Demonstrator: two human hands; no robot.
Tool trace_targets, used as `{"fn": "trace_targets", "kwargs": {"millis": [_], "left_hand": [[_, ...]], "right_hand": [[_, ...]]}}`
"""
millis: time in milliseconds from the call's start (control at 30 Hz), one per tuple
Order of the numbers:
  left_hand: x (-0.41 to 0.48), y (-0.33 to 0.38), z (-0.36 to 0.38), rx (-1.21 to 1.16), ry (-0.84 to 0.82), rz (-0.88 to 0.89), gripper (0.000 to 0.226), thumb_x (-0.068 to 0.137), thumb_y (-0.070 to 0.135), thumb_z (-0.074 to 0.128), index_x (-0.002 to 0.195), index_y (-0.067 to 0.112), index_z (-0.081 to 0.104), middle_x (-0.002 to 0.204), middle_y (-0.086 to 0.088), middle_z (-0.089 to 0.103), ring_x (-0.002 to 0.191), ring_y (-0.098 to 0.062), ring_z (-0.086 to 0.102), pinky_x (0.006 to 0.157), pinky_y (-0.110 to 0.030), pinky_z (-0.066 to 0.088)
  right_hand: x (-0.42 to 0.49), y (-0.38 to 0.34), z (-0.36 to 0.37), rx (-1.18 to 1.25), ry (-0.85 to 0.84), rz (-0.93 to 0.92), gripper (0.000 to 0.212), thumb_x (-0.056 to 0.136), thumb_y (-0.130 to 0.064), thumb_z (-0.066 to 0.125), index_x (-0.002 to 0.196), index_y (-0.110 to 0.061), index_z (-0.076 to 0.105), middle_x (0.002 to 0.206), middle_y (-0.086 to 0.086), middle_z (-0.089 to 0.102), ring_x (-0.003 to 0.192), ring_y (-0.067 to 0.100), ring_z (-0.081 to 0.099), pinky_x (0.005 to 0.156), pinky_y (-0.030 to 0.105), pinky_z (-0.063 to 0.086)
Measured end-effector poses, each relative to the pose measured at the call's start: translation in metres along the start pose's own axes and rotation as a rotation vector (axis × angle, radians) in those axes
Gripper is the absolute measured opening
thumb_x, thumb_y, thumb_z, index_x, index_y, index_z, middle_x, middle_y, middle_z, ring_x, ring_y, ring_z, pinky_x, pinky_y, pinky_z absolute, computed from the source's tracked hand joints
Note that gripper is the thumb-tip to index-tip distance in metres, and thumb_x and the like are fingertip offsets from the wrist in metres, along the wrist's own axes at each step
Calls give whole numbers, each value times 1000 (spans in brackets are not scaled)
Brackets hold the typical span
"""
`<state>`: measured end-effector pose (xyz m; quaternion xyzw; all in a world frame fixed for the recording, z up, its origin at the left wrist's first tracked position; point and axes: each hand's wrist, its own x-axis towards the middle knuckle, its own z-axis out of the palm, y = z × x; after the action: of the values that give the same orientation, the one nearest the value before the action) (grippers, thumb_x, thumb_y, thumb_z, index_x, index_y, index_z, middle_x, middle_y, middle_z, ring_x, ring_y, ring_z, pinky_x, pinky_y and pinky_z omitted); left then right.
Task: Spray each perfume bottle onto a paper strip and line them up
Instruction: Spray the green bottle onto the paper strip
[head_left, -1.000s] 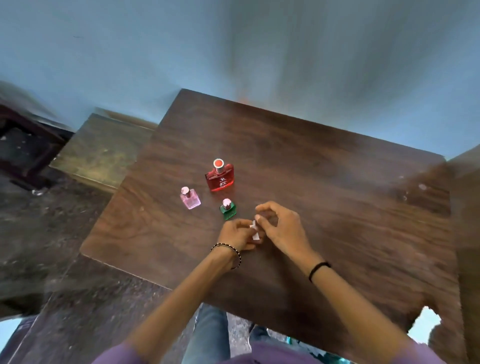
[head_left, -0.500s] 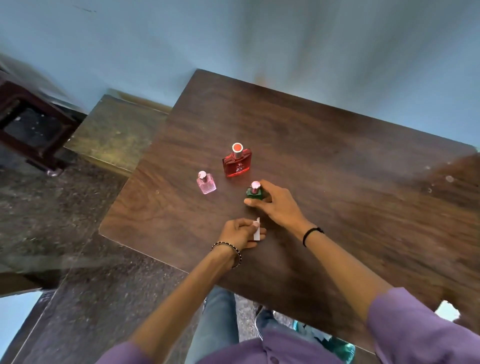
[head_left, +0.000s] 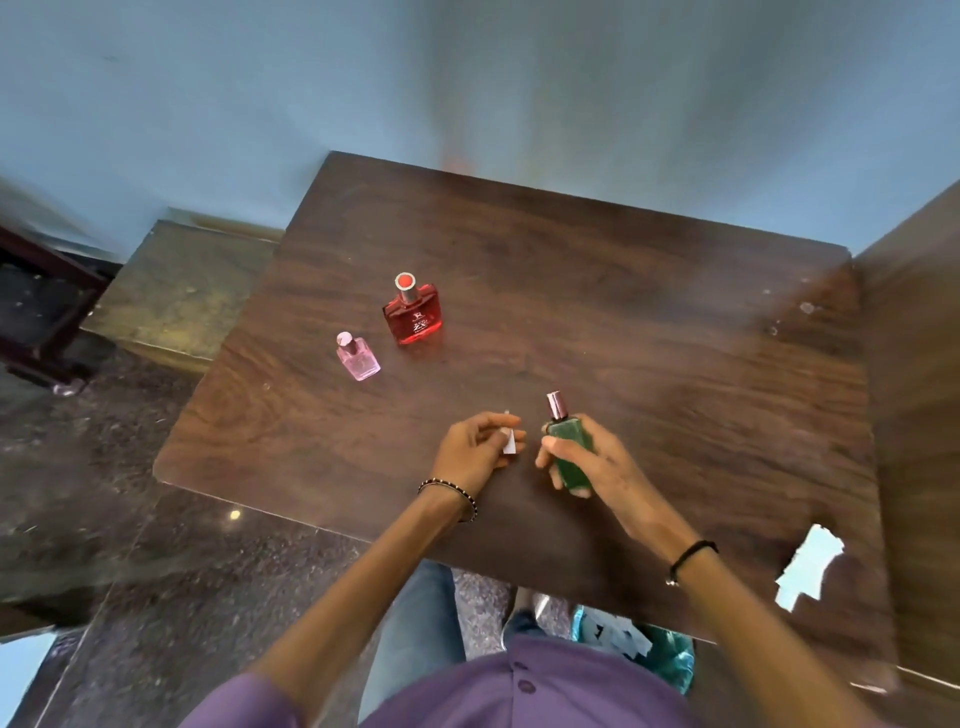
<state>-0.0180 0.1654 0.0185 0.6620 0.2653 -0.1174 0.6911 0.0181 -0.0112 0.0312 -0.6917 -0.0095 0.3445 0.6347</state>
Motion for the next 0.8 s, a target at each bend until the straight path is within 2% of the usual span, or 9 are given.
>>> {"fn": "trace_targets", "kwargs": {"millis": [100, 167, 233, 300, 400, 467, 667, 800], "left_hand": [[-5, 6, 13, 50, -12, 102, 24, 93, 4, 56, 97, 22, 72, 103, -10, 75, 96, -18, 70, 90, -35, 53], [-11, 11, 20, 54, -20, 156, 18, 91, 22, 59, 97, 27, 76, 106, -3, 75, 104, -18, 69, 97, -42, 52], [-16, 18, 27, 39, -80, 159, 30, 92, 45, 57, 97, 23, 77, 104, -3, 76, 105, -23, 69, 97, -44, 51], [-18, 25, 32, 48, -120, 157, 43, 91, 54, 57, 96, 16, 77, 102, -9, 76, 104, -25, 69, 96, -43, 52], [-20, 34, 39, 40, -148, 185, 33, 93, 35, 64, 95, 4, 75, 101, -15, 74, 89, -14, 67, 90, -37, 52], [-20, 36, 41, 31, -155, 188, 31, 92, 30, 66, 94, 0, 74, 99, -18, 74, 86, -12, 65, 85, -32, 53], [-25, 35, 51, 59, -84, 222, 26, 92, 29, 66, 86, 6, 77, 90, -11, 77, 81, -8, 68, 84, -29, 54], [-25, 36, 55, 74, -56, 221, 28, 89, 35, 69, 83, 9, 78, 88, -8, 78, 83, -9, 70, 86, -28, 55]], "right_hand": [[-15, -1, -5, 26, -54, -3, 17, 97, -20, 63, 108, -8, 59, 86, 12, 69, 61, 24, 52, 42, 25, 30], [-24, -4, -8, 19, -78, -10, 15, 97, -22, 63, 108, -11, 60, 83, 12, 68, 57, 22, 50, 41, 24, 28], [-31, -8, -9, 17, -80, -6, 21, 97, -26, 64, 107, -9, 60, 79, 11, 65, 53, 19, 49, 42, 24, 28], [-35, -10, -9, 16, -69, -1, 28, 96, -32, 66, 109, -7, 60, 76, 8, 64, 52, 18, 48, 45, 26, 29], [-39, -11, -10, 23, -54, -18, 30, 95, -34, 67, 110, -9, 62, 73, 8, 63, 51, 19, 47, 45, 26, 28], [-41, -11, -11, 27, -40, -24, 28, 95, -34, 67, 110, -11, 63, 72, 8, 62, 51, 19, 47, 44, 25, 28], [-46, -11, -13, -133, 34, -105, 19, 97, -32, 65, 106, -15, 61, 66, 4, 61, 46, 19, 49, 37, 25, 34], [-51, -11, -16, -242, 73, -160, 15, 97, -33, 64, 107, -21, 61, 61, 7, 65, 45, 19, 55, 44, 32, 47]]}}
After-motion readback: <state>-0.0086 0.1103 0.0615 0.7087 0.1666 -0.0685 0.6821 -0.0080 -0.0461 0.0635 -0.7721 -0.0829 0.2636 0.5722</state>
